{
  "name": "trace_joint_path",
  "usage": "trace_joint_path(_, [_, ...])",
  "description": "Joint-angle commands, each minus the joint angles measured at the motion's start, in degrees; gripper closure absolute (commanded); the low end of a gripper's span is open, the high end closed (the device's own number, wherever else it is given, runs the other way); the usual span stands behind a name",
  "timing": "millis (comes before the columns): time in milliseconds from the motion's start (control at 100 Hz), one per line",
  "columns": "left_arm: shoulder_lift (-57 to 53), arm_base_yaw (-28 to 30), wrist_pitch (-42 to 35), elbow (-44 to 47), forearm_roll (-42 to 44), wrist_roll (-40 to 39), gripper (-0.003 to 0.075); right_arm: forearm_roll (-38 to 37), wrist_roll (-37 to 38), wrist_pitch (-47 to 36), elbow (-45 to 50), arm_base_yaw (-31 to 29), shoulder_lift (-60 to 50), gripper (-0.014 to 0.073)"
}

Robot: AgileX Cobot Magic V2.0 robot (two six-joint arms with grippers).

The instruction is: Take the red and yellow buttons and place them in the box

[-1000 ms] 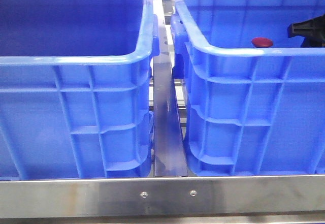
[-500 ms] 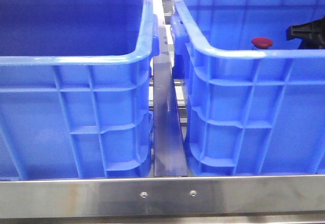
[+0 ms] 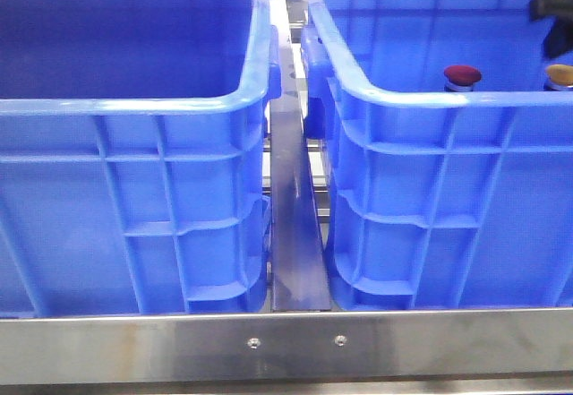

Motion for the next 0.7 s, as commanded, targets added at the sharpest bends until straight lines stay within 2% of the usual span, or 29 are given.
trace_joint_path(0, [0.5,0.2,-4.1,-1.6,0.4,-0.5,0.0739,-0.3,-0.5,-0.8,-0.9,-0.4,-6.5,0.0166])
trace_joint_path(560, [0.5,0.2,-4.1,-1.6,0.2,-0.5,0.0739,2.2,-0.5,3.0,13.5,-0.4,-36.1,0.0169])
trace_joint_path(690, [0.5,0.2,-4.1,-1.6,0.2,-0.5,0.0739,2.2,-0.5,5.5,16.3,-0.4,-41.8,0.0209])
